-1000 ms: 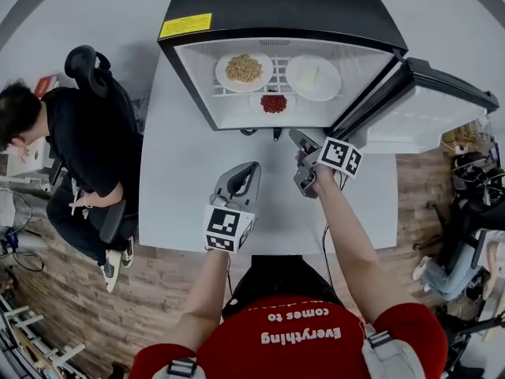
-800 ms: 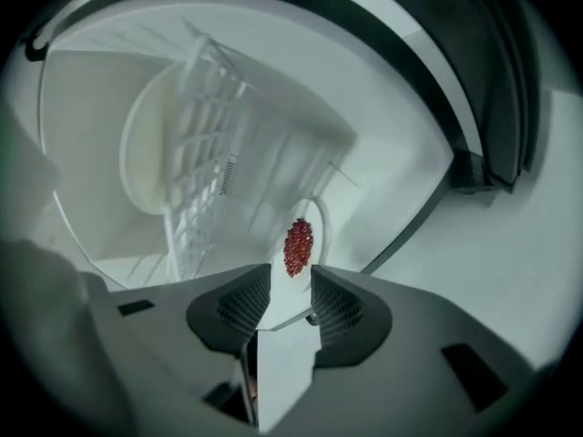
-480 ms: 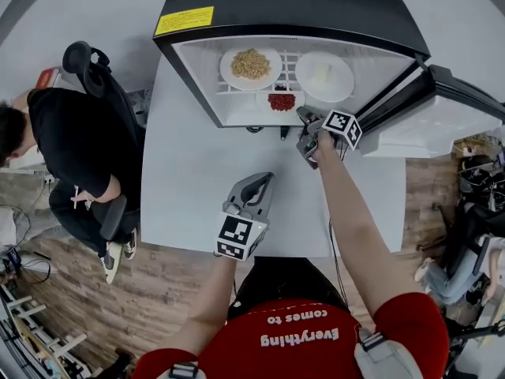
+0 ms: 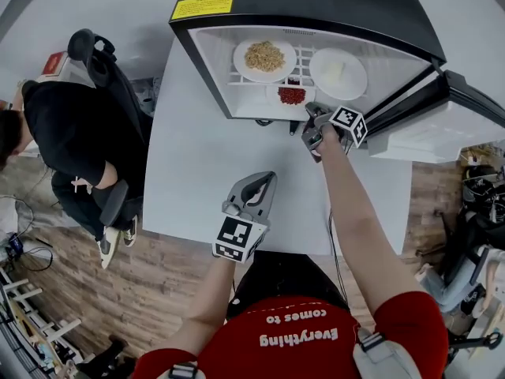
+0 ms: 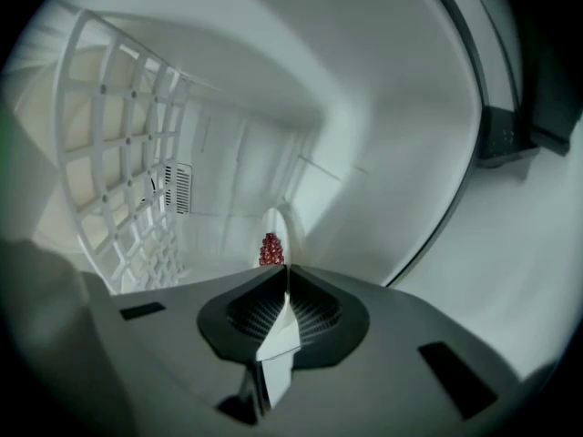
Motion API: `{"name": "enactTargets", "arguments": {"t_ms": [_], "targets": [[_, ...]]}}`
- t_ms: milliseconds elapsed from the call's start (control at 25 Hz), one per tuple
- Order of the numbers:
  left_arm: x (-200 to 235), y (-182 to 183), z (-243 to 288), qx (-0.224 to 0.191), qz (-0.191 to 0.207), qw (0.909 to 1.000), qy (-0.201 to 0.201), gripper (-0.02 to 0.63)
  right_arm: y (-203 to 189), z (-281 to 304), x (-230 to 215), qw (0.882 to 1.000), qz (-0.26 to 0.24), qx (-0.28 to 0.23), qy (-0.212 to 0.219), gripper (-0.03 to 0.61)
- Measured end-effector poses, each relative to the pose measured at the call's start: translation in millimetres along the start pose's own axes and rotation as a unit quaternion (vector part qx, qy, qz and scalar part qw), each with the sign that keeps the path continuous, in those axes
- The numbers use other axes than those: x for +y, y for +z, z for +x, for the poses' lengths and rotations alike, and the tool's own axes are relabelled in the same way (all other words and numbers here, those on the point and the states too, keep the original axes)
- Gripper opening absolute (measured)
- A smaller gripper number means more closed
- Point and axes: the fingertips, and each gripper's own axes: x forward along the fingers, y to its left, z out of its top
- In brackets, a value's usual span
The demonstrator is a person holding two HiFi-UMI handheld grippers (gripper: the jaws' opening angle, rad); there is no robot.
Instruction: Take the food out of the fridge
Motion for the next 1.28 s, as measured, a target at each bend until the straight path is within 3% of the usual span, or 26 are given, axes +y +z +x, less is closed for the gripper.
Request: {"name": "enactTargets", "arguments": {"t_ms": [360, 760, 1120, 1280], "targets": [[-10, 14, -10, -0.009, 0.019, 0.9998, -0.002, -0.002, -13, -26, 12, 0.996, 0.034, -0.008, 0.087, 0.018], [-34, 48, -28, -0.033, 0.041, 0.9986, -0.012, -0.002, -43, -90, 22, 0.99, 0.039, 0.009, 0.134, 0.02], [-43, 39, -57, -0.033, 0.046, 0.9983, -0.012, -0.002, -99, -165, 37, 0.978, 0.061, 0.035, 0.198, 0.02], [-43, 27, -66, -0.023, 0.04, 0.9989, -0.008, -0.002, -125, -200, 34, 0.974, 0.044, 0.06, 0.212, 0.02]]}}
